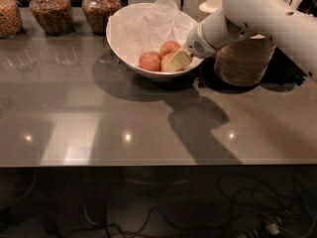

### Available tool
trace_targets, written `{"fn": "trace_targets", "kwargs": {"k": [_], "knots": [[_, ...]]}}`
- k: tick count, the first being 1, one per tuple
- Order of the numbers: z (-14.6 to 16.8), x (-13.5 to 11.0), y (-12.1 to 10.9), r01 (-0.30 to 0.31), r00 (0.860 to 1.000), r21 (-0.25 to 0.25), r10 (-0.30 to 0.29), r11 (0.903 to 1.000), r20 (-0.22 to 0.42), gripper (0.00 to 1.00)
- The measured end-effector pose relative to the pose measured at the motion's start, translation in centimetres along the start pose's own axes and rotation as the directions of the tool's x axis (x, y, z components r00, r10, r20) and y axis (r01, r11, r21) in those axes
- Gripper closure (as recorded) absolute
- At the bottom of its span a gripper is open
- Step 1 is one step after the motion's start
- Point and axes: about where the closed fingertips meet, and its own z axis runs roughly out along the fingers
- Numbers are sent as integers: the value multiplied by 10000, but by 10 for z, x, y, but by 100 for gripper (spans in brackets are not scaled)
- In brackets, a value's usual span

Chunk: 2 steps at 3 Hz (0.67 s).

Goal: Pick apple from white bowl

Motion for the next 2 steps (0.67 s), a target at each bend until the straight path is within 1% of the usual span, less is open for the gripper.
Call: {"fn": "trace_targets", "kwargs": {"k": [1, 2], "knots": [[11, 1, 7, -167, 9999, -342, 167, 9993, -6, 37], [19, 0, 13, -232, 9997, -604, 233, 9979, 12, 42]]}}
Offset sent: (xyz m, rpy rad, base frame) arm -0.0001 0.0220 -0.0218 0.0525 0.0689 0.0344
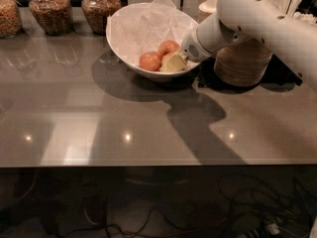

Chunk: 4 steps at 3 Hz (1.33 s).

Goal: Pick apple from white bowl

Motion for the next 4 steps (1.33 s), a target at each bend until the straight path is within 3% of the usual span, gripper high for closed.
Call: {"fn": "trace_targets", "kwargs": {"k": [2, 3, 4], "knots": [[-6, -5, -1, 233, 9997, 68, -232, 9997, -40, 85], [-18, -19, -7, 668, 9978, 291, -669, 9973, 33, 100], [-40, -35, -16, 1211, 9919, 482, -1228, 9915, 335, 100]]}}
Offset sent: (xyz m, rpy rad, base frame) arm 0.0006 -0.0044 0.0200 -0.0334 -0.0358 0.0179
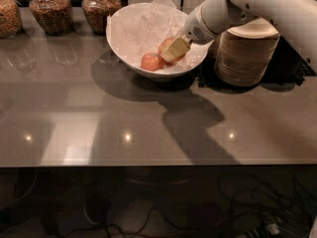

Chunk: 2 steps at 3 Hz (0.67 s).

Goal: Pick apple from white bowl

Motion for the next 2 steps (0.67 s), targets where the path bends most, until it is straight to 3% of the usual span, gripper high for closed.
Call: {"fn": "trace_targets", "kwargs": {"k": [1, 2], "knots": [[-33, -8, -6, 498, 9963, 165, -508, 9986, 700, 100], [-70, -6, -1, 633, 9907, 456, -683, 9969, 1176, 100]]}}
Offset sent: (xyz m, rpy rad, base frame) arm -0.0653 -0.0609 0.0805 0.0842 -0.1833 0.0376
